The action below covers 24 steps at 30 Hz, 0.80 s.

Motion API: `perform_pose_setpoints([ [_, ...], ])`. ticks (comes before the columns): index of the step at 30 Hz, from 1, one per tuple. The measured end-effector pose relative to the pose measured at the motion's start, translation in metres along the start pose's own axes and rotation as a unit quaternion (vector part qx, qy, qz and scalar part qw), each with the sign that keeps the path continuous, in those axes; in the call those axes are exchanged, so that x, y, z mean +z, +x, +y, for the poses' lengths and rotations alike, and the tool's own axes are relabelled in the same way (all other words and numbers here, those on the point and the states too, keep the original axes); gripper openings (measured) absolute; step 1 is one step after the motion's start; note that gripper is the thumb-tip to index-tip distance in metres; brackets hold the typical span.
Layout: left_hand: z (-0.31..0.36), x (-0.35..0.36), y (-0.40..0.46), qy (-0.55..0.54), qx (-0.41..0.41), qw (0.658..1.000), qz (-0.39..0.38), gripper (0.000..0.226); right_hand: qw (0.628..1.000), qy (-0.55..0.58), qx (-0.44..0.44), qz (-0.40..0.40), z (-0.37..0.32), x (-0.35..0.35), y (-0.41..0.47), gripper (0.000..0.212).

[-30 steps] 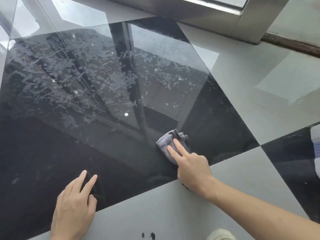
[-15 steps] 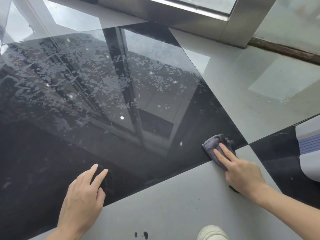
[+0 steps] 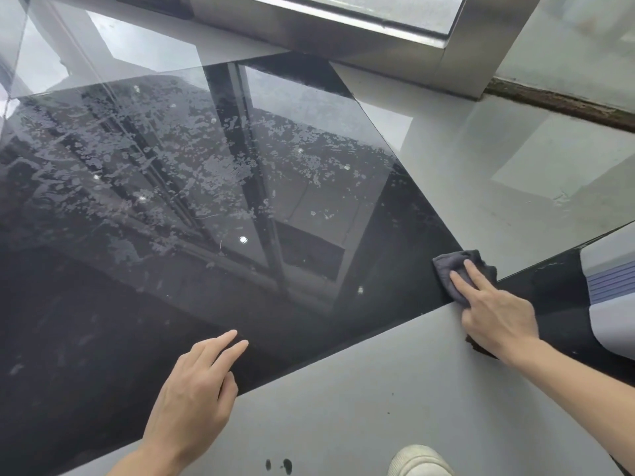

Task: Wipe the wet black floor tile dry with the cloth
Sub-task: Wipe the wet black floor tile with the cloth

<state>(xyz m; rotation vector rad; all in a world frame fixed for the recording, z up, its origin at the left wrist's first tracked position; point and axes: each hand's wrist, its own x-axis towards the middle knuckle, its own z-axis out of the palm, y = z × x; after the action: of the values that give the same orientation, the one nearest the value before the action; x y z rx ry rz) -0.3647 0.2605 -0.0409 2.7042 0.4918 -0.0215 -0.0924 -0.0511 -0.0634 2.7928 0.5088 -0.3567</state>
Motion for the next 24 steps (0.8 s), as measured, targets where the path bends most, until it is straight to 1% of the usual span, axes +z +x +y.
perform_pose_setpoints([
  [4,0.013,0.003,0.015,-0.006,0.003,1.0,0.0,0.036,0.998,0.059,-0.022,0.024,-0.027,0.006,0.004,0.065],
  [8,0.019,0.006,0.027,-0.023,-0.014,0.999,-0.035,0.03,0.99,0.126,-0.058,0.031,-0.069,-0.002,0.002,0.067],
  [10,0.022,0.006,0.032,-0.056,-0.031,0.997,-0.048,0.029,0.978,0.187,-0.084,0.035,-0.092,-0.011,-0.002,0.066],
  [12,0.027,0.002,0.039,-0.122,-0.082,0.987,-0.066,0.027,0.957,0.265,-0.111,0.051,-0.113,-0.023,-0.008,0.066],
  [14,0.034,-0.005,0.05,-0.219,-0.151,0.959,-0.096,0.023,0.922,0.346,-0.154,0.079,-0.131,-0.038,-0.018,0.067],
  [16,0.042,-0.014,0.064,-0.321,-0.212,0.918,-0.099,0.022,0.886,0.402,-0.209,0.092,-0.15,-0.053,-0.031,0.071],
  [19,0.056,-0.03,0.081,-0.461,-0.295,0.832,-0.086,0.034,0.851,0.442,-0.271,0.087,-0.174,-0.071,-0.051,0.076],
  [21,0.06,-0.039,0.085,-0.518,-0.315,0.793,-0.057,0.036,0.833,0.462,-0.294,0.08,-0.185,-0.079,-0.062,0.078],
  [23,0.062,-0.047,0.084,-0.547,-0.326,0.771,0.0,0.026,0.82,0.469,-0.321,0.073,-0.192,-0.084,-0.071,0.076],
  [24,0.061,-0.051,0.082,-0.55,-0.331,0.766,0.029,0.02,0.813,0.472,-0.334,0.067,-0.194,-0.086,-0.075,0.075],
])
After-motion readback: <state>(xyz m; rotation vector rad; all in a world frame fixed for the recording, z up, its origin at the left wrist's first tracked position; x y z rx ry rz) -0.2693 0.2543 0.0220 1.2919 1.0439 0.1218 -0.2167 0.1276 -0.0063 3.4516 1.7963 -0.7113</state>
